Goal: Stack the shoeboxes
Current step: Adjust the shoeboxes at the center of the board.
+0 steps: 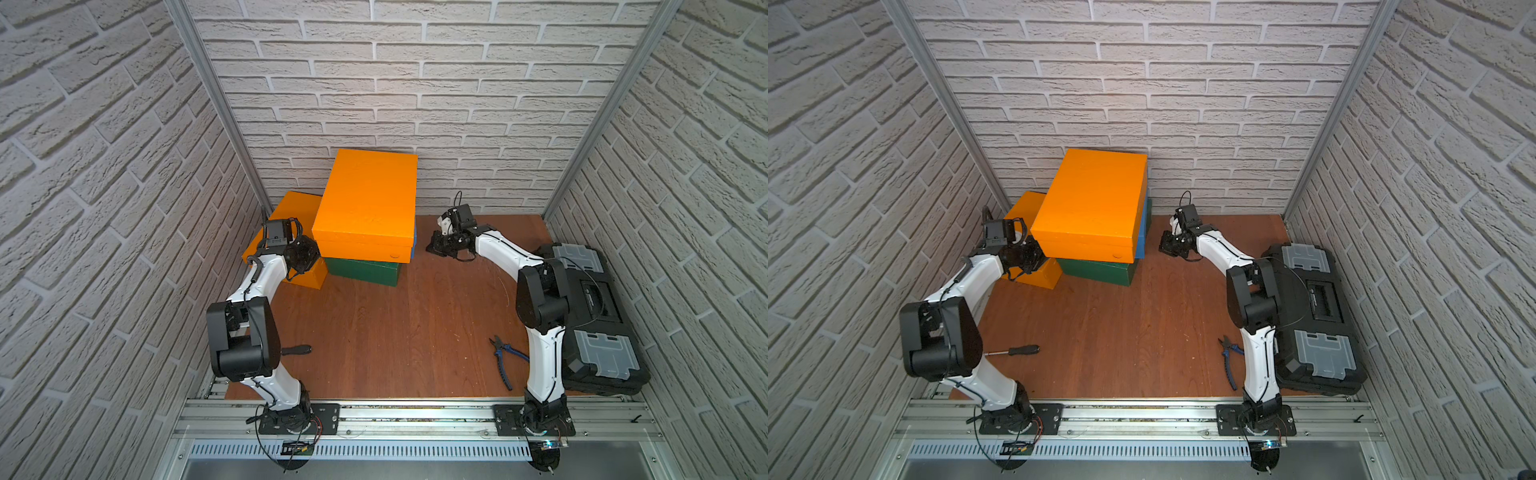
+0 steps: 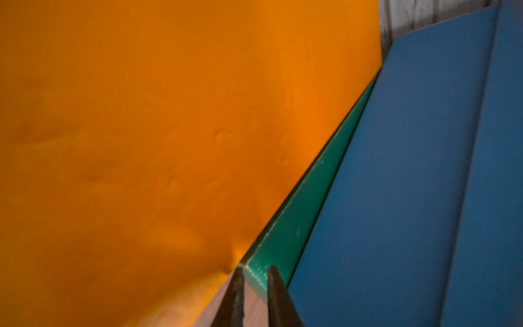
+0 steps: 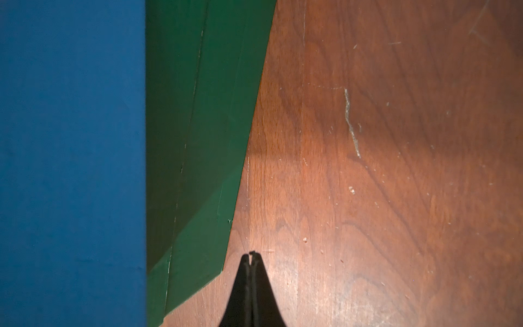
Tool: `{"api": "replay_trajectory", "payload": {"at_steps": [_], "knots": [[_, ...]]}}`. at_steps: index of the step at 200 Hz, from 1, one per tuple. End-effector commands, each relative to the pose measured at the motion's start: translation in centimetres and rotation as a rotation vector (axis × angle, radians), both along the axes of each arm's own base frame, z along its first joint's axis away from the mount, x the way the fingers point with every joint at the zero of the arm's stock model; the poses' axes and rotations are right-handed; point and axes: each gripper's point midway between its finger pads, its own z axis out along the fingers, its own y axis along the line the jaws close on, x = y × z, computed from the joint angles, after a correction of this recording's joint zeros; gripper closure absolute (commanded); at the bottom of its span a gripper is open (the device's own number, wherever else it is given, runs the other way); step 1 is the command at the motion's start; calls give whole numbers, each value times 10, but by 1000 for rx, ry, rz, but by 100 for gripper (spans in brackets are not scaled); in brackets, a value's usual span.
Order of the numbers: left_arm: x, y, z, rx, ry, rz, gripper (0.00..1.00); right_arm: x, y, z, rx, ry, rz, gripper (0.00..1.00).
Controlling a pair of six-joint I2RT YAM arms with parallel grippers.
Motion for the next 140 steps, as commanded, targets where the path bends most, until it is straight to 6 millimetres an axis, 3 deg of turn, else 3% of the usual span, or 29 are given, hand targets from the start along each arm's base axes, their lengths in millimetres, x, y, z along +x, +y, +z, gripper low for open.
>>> {"api": "replay_trajectory", "payload": {"at_steps": [1,81,140], "knots": [[20,0,7,-36,-79,-5,82,5,-2,14,1,-28,-7,96],[28,-3,-14,-26,-46,-20,82,10,-1,8,1,-14,-11,96],[14,-33,-29,-16,9,-78,82,10,1,11,9,-24,-1,96]]}}
